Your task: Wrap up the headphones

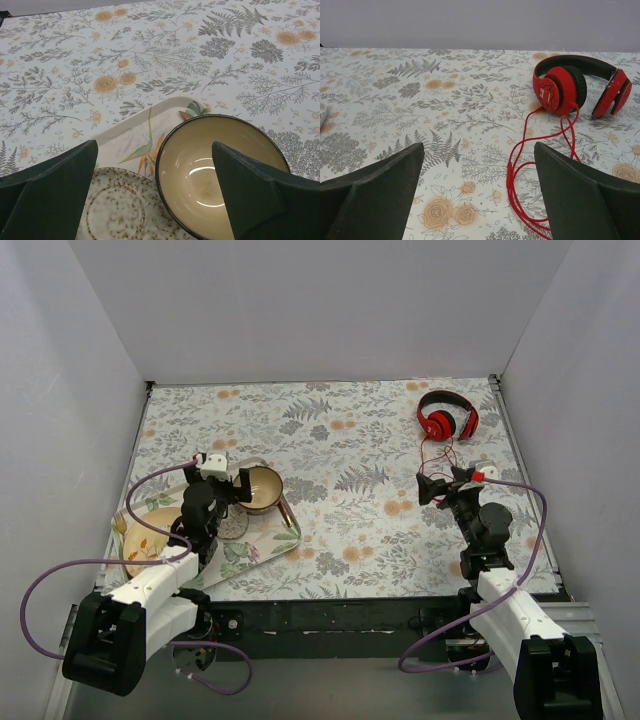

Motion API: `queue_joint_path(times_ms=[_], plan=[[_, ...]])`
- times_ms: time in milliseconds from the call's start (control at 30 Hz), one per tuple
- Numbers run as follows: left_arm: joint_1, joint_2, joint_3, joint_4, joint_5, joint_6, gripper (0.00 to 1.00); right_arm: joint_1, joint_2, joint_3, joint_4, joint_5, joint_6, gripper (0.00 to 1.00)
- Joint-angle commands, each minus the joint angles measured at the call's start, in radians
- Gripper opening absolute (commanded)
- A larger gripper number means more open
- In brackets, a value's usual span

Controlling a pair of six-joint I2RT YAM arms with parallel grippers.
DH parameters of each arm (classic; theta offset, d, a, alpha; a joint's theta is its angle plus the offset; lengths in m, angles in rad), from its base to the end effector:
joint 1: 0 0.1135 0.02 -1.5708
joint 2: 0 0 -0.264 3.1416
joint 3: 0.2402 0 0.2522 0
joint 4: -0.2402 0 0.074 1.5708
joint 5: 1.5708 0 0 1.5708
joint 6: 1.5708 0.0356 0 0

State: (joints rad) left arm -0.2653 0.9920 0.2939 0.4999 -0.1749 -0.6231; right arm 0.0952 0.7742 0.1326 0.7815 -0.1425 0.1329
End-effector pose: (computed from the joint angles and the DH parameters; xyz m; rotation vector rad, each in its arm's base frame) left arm 0.2030 -0.0488 0.2015 -0.4443 1.7359 -0.4876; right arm 0.1703 0.0213 0.2148 -0.0907 1.4358 0.2894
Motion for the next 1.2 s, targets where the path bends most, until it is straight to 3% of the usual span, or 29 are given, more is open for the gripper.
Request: queue_joint_path(times_ms=[0, 100, 200, 267, 300, 467, 533, 633, 900, 1033, 1167], plan=[[0.005, 0.007, 0.040, -0.008, -0.058, 0.013, 0.98, 0.005, -0.004, 0.019, 0.025, 0.034, 0.031, 0.98], [0.005, 0.026, 0.092, -0.058, -0.075, 0.045, 0.98, 0.005, 0.011, 0.042, 0.024, 0.017, 0.066, 0.99], [0.005, 0.074, 0.184, -0.154, 0.004, 0.136, 0.98, 0.003, 0.074, 0.157, -0.078, -0.015, 0.048, 0.99], [0.005, 0.103, 0.250, -0.251, 0.047, 0.169, 0.98, 0.001, 0.173, 0.339, -0.206, -0.005, 0.018, 0.99], [0.005, 0.137, 0.286, -0.288, 0.064, 0.187, 0.98, 0.000, 0.215, 0.408, -0.361, 0.047, 0.008, 0.98], [0.006, 0.224, 0.520, -0.495, 0.173, 0.181, 0.98, -0.057, 0.559, 0.935, -0.718, 0.234, -0.027, 0.98], [0.005, 0.241, 0.563, -0.538, 0.230, 0.174, 0.98, -0.069, 0.646, 1.048, -0.827, 0.290, -0.058, 0.97], [0.005, 0.238, 0.576, -0.554, 0.275, 0.177, 0.98, -0.084, 0.818, 1.281, -0.927, 0.334, -0.088, 0.96], [0.005, 0.217, 0.547, -0.578, 0.298, 0.221, 0.98, -0.147, 1.284, 1.856, -1.393, 0.417, -0.128, 0.90], [0.005, 0.223, 0.545, -0.609, 0.311, 0.237, 0.98, -0.160, 1.427, 1.979, -1.499, 0.431, -0.130, 0.89], [0.005, 0.224, 0.547, -0.630, 0.331, 0.241, 0.98, -0.179, 1.462, 1.974, -1.507, 0.436, -0.159, 0.88]])
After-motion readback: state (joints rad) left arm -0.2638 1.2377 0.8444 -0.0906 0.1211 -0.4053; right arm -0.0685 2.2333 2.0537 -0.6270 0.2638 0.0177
